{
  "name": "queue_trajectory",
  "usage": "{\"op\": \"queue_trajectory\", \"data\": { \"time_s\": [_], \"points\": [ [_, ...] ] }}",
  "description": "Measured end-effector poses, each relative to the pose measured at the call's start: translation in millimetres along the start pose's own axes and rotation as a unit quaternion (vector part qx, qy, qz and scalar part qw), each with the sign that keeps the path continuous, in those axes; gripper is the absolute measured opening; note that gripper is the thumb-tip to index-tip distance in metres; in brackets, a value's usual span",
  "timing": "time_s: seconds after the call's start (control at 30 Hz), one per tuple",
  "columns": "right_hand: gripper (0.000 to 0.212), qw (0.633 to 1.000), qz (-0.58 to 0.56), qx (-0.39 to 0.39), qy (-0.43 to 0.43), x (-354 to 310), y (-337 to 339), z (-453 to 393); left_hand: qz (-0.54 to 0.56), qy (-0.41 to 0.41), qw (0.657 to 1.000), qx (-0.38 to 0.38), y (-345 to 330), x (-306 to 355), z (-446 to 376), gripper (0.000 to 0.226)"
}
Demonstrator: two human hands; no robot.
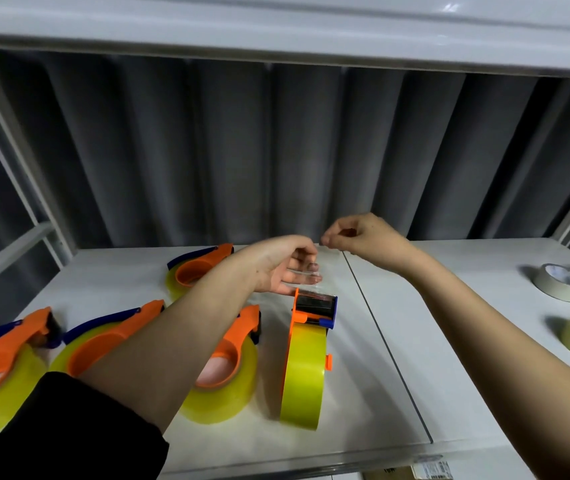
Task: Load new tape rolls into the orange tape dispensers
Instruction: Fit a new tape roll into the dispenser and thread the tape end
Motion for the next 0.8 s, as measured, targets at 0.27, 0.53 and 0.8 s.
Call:
{"op": "queue_trajectory", "data": {
  "time_s": [0.27,0.53,0.8],
  "points": [
    [0.018,0.998,-0.043,-0.042,-0.026,0,-2,-2,-0.014,-0.011,1.000,-0.007,1,1,2,0.024],
    [0.009,1.000,0.003,0.005,0.020,-6,10,4,-0.025,-0.028,0.999,-0.012,-1,3,7,0.016],
    [0.017,0.999,0.041,-0.009,0.009,-10,4,2,-0.022,-0.025,0.999,-0.015,-1,3,8,0.016]
  ]
}}
Point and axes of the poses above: each hand's wrist, its own z-axis away from the middle knuckle, its own y-axis out of the back of the hand, x = y × z, the point moved 7 cm from there along -z, towards the middle knuckle, and after that the axes turned 5 degrees about y, right-handed, at the moved point
